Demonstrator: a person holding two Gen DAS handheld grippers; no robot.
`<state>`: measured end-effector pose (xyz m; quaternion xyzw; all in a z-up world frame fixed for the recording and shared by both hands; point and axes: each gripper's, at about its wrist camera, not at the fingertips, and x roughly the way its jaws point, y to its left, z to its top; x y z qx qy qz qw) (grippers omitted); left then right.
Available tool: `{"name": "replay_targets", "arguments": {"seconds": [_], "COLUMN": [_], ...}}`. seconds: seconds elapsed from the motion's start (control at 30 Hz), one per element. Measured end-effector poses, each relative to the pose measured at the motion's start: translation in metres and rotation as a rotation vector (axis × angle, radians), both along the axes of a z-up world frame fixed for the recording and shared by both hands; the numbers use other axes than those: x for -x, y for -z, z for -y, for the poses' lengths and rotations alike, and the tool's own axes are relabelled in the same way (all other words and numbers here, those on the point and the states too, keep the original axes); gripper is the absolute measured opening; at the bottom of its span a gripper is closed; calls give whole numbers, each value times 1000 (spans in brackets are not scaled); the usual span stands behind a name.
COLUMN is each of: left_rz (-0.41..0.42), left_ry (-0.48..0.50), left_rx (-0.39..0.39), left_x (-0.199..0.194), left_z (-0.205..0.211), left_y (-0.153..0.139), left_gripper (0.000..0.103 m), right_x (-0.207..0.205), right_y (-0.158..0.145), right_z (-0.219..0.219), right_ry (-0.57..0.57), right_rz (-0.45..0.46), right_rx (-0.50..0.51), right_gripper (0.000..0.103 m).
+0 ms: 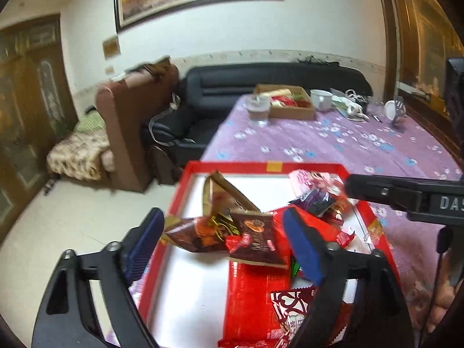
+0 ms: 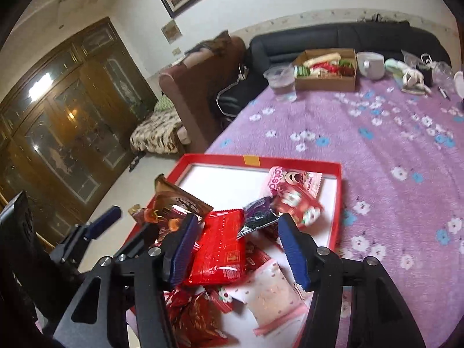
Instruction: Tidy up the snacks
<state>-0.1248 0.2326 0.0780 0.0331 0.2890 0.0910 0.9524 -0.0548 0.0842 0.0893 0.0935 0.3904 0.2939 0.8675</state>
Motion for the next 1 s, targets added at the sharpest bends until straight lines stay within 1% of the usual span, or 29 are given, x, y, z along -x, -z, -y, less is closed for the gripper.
{"name": "replay_targets", "arguments": {"seconds": [0.07,0.2,0.33,0.4,0.53,0.63,0.7,0.8,0.93,1.0], "left_rz": [7,-9,-17,-17,-2,29,46,54,81,81], "left_ry": [-21,-68,-112,-118,-117,-119,-133,-146,-153,-150], "left_rx": [-32,-86,-139,-134,-93,-102,-109,-109,-106,-96], "left_x": [5,18,35,44,68,85,93,97,102,102], "left_z": [4,15,25,27,30,31,31,28,24,22], "left_y": [-4,-9,-12,-15,-20,-24,-26,-30,-31,-31], "left_gripper": [85,85,86,86,86,86,86,86,86,86], "right_x": [10,37,65,77,98,110,115,121,125,124], "right_y": [-6,-17,-27,-29,-29,-27,-27,-27,-28,-28], "right_z": [8,18,25,26,29,33,32,27,21,21], "right_ry": [2,-8,-38,-47,-68,-84,-89,-102,-111,-111], "right_rz": [34,110,155,174,197,192,196,199,208,210], "right_rx": [-15,-19,-46,-33,-25,-47,-41,-26,-28,-30], "right_gripper": [62,66,69,71,71,71,71,71,71,71]}}
